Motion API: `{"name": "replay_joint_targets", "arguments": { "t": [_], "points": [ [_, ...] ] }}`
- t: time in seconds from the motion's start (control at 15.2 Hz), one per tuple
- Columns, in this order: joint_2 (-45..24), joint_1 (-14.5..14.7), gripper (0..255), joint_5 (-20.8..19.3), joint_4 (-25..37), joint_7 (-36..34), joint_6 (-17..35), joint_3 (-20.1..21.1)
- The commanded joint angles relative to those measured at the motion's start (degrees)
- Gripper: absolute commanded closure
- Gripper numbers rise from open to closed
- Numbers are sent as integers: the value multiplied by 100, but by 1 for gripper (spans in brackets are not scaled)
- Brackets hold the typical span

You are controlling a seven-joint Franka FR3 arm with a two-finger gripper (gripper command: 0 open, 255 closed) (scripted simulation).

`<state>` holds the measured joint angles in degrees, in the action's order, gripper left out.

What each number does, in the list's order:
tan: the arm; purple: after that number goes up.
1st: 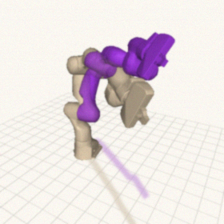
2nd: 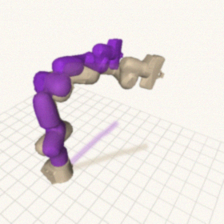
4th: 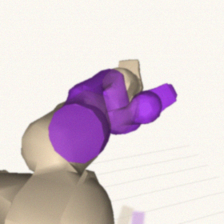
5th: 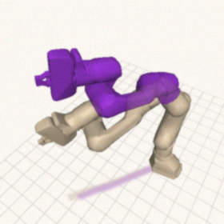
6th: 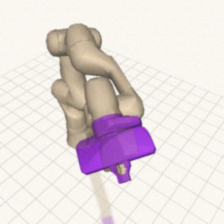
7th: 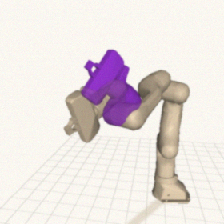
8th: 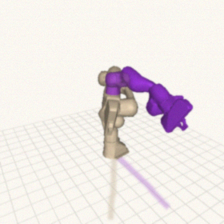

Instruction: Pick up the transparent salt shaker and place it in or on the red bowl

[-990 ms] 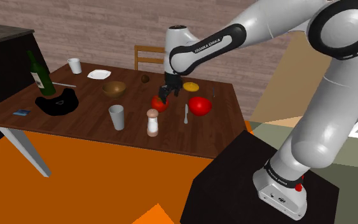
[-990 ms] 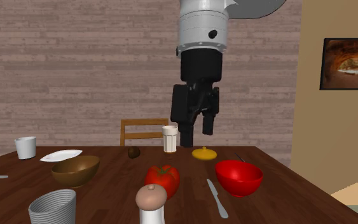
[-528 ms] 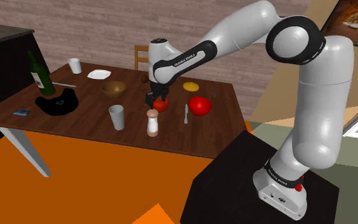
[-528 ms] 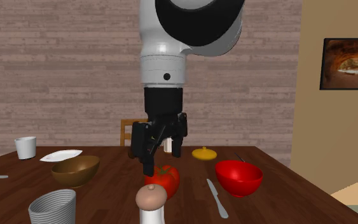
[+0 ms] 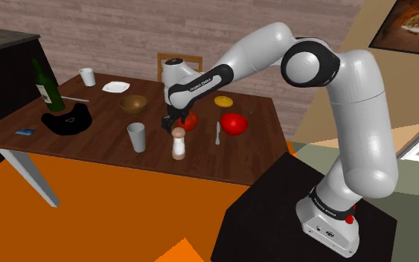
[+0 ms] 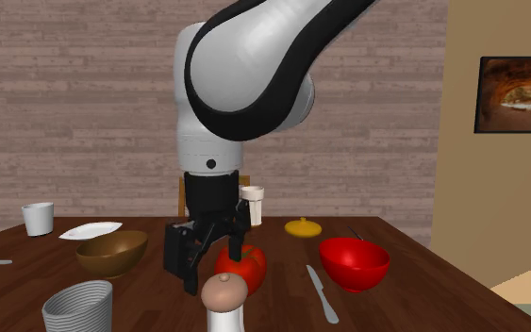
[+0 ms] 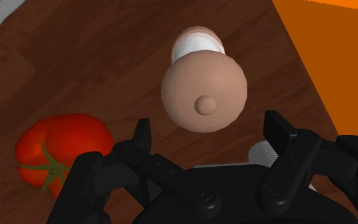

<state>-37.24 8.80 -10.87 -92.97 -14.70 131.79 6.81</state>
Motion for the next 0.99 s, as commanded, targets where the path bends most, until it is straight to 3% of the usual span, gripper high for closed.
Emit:
{"name": "replay_joint_targets", "arguments": {
  "t": [0.0, 0.73, 0.79, 0.92],
  "points": [
    [-118, 8, 0, -20, 32, -12, 90, -16],
    [-255, 13, 0, -41, 49, -24, 209, -35],
    [-255, 13, 255, -41, 49, -24, 209, -35],
    [-255, 13, 255, -41, 49, -25, 209, -35]
  ]
}}
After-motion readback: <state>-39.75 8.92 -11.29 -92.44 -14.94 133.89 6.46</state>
